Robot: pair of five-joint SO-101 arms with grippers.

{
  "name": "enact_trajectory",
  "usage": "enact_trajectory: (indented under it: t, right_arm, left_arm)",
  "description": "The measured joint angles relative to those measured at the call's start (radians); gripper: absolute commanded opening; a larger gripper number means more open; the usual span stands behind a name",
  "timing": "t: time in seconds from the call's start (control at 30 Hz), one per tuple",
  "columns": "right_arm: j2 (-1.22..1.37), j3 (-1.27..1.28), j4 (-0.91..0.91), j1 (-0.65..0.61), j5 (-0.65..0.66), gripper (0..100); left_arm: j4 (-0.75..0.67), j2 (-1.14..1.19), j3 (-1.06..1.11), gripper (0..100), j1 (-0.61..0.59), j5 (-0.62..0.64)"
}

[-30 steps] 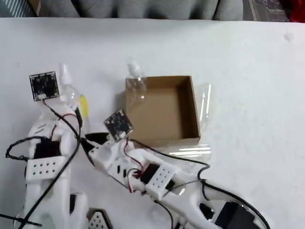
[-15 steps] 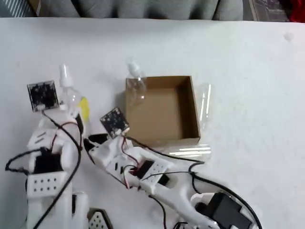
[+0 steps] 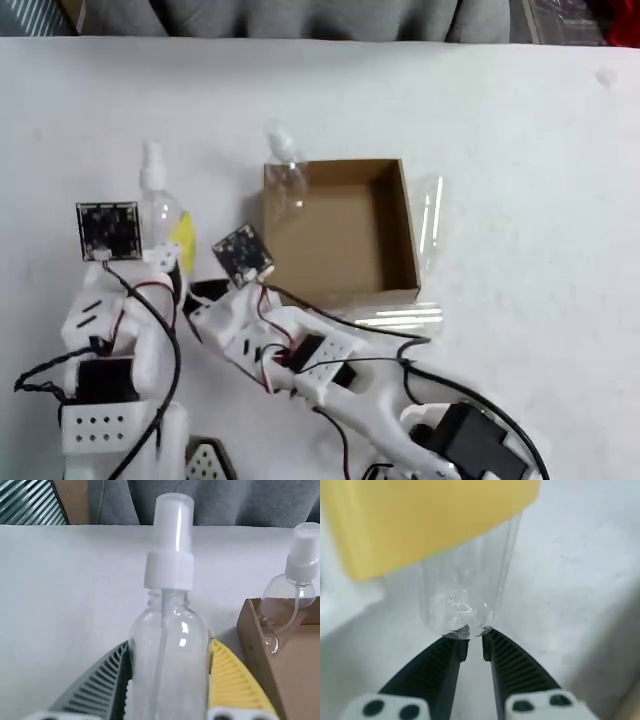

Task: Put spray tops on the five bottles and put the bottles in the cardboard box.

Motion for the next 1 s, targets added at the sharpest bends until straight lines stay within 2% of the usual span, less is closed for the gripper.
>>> enact_trajectory:
  t: [0.53,0.67,0.83,1.0]
  right_arm:
    - [-0.015,0.006,0.002,0.037,-0.068,2.2]
    - [-0.15,0.066,0.032,0.034,-0.072,2.2]
    - [-0.381,0.124,0.091,-0.005,-0.069,2.2]
    - [-0.414,0.14,0.091,-0.008,-0.072,2.2]
  left_arm:
    - [0.017,-0.02,-0.002,2,0.009,-0.026]
    - [-0.037,-0.021,0.02,2,-0.006,-0.032]
    - [-0.032,-0.002,0.046,2,0.005,0.006]
    - [-0.032,-0.002,0.046,2,0.04,0.054]
